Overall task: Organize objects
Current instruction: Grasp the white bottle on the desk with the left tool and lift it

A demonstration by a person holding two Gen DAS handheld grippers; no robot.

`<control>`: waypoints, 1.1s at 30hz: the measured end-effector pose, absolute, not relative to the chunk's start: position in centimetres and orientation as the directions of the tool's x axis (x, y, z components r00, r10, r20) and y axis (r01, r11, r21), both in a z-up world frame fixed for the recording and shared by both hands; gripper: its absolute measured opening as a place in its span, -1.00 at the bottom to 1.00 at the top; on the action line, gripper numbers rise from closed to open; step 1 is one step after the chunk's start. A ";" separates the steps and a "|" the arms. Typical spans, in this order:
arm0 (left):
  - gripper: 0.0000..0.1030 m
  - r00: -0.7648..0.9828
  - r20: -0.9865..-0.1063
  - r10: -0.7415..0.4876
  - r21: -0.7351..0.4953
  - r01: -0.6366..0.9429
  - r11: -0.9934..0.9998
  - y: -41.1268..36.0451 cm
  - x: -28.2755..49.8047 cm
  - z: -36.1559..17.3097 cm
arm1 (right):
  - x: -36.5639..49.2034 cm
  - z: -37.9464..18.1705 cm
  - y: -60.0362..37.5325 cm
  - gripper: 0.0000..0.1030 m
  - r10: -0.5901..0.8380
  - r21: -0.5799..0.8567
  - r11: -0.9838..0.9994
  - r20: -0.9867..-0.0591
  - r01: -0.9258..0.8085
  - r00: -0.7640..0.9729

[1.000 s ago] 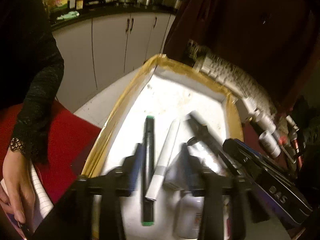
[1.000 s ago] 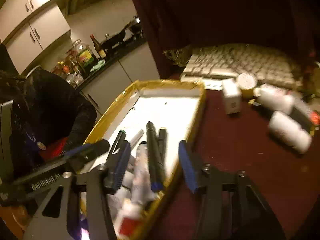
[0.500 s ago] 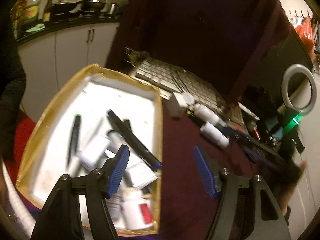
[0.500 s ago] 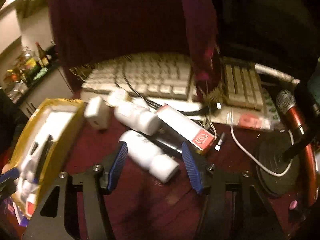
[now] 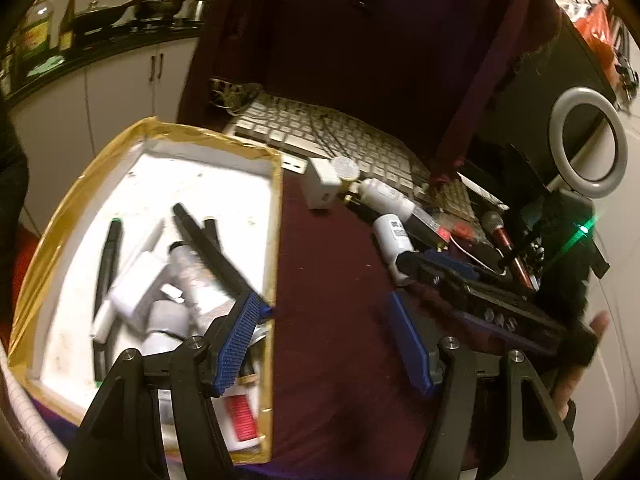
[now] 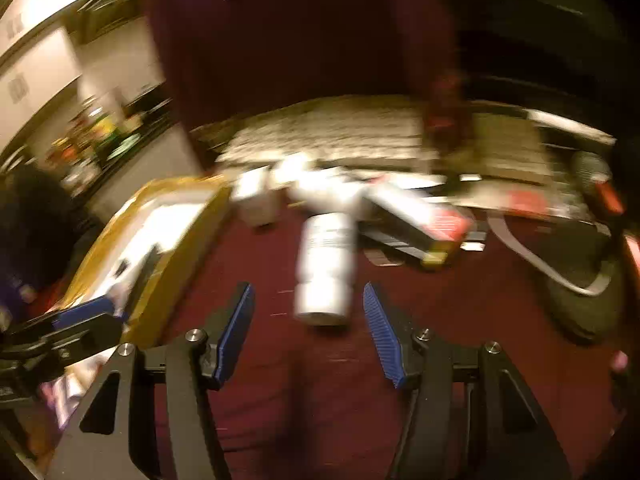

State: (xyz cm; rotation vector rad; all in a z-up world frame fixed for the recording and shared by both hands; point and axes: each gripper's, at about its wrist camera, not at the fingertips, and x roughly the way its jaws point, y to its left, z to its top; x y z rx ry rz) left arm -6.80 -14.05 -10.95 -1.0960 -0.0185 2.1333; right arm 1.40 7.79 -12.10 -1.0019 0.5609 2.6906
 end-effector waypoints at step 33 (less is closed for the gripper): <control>-0.45 -0.314 -0.838 0.447 -0.144 -0.663 -0.735 -4.0 -5.4 -15.3 | 2.4 -11.6 8.4 0.09 -0.029 0.337 -0.907 -0.649 -0.252 -0.760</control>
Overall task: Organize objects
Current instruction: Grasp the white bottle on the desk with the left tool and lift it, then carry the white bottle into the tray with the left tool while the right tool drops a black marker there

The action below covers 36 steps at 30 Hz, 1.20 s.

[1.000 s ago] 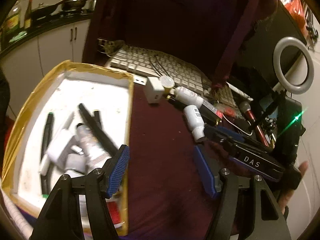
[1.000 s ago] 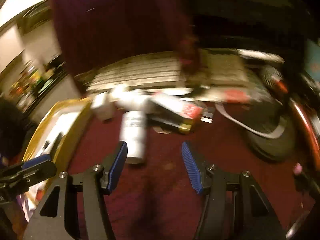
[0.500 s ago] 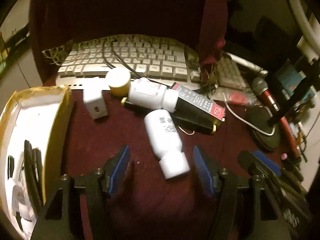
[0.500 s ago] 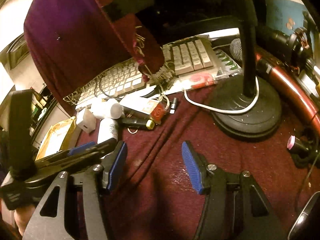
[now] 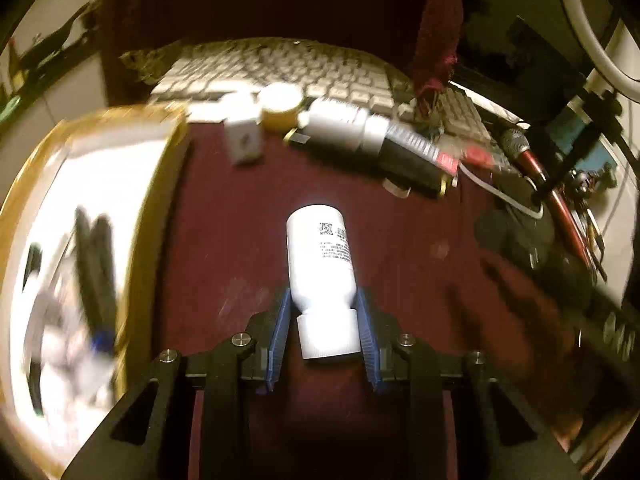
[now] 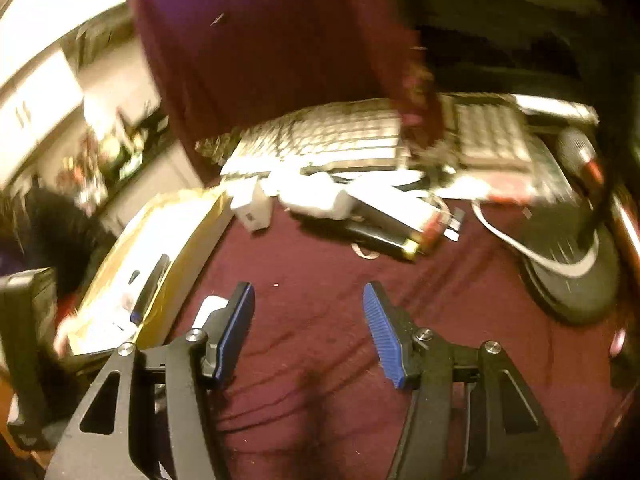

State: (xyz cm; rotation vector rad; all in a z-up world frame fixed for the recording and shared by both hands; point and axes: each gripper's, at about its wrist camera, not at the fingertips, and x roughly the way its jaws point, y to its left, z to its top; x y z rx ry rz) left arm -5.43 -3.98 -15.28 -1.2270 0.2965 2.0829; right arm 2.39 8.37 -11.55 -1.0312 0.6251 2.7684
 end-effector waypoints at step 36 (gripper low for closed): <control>-0.45 -0.279 -0.812 0.513 -0.249 -0.629 -0.736 -10.0 -4.4 -15.2 | 4.3 -14.9 2.0 -0.71 0.017 0.194 -0.941 -0.791 -0.276 -0.612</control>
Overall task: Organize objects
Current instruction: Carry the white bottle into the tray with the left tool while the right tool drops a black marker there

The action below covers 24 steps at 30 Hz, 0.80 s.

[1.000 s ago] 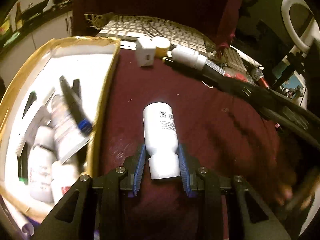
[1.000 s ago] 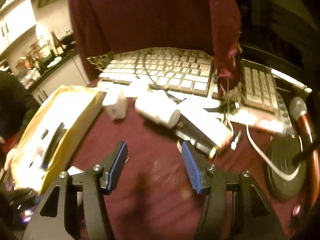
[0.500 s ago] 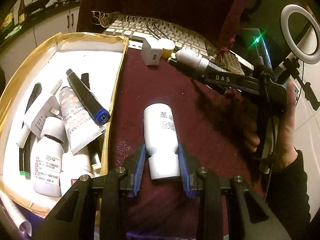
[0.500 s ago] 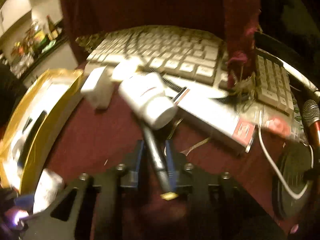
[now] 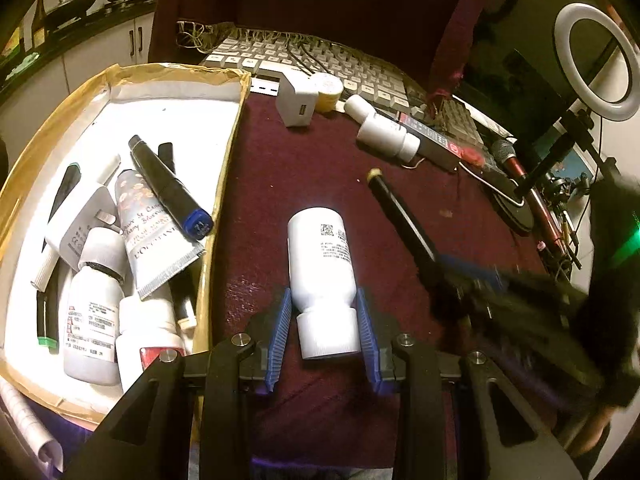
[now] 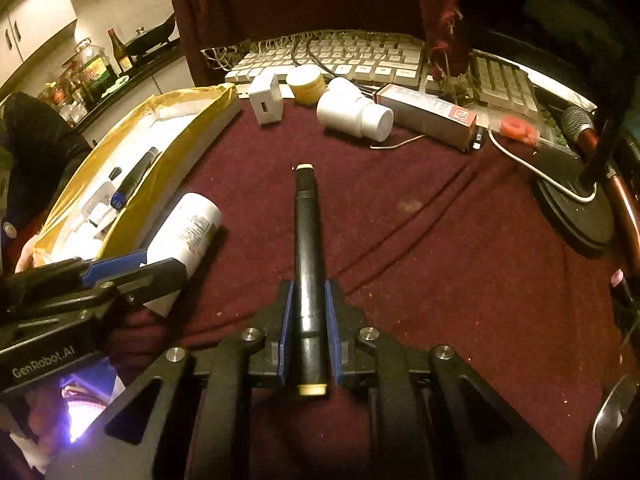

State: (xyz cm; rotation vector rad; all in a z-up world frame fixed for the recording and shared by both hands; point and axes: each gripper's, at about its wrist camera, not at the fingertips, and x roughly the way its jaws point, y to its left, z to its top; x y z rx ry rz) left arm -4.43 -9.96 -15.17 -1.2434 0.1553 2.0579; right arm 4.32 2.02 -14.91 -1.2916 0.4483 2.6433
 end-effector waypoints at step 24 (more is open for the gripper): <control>-0.42 -0.407 -0.779 0.478 -0.115 -0.655 -0.746 -7.5 -3.7 -15.4 | 5.3 -14.8 1.6 -0.75 -0.014 0.294 -0.910 -0.727 -0.293 -0.687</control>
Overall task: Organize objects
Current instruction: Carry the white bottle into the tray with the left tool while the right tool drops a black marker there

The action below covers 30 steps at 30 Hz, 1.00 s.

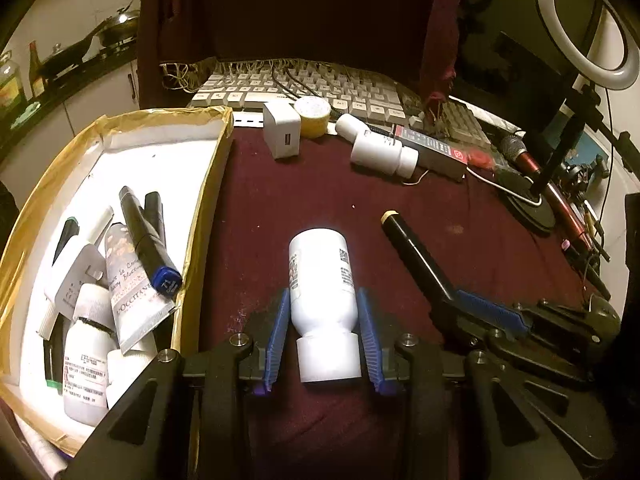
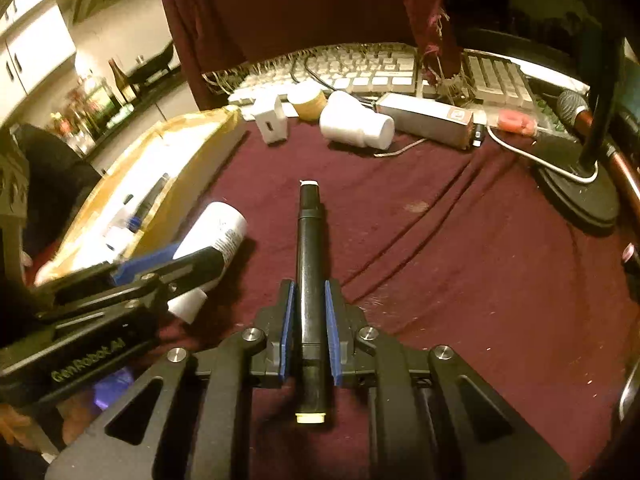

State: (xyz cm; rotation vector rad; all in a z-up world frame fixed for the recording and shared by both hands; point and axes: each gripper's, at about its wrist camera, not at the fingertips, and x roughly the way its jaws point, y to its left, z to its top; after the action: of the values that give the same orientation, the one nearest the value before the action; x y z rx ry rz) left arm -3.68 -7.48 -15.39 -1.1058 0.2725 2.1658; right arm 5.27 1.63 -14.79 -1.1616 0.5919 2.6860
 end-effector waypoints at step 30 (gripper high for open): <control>-0.43 -0.497 -0.681 0.538 -0.374 -0.395 -0.839 -20.5 -13.6 -8.2 | -8.4 -10.9 -5.7 -0.75 -0.254 0.451 -0.889 -0.624 -0.076 -0.739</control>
State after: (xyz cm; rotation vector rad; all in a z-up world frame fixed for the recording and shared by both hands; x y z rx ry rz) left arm -13.58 -20.51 -8.16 -1.1367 -0.2274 2.3195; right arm -8.43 -5.68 -10.89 -1.1614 0.7472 2.9307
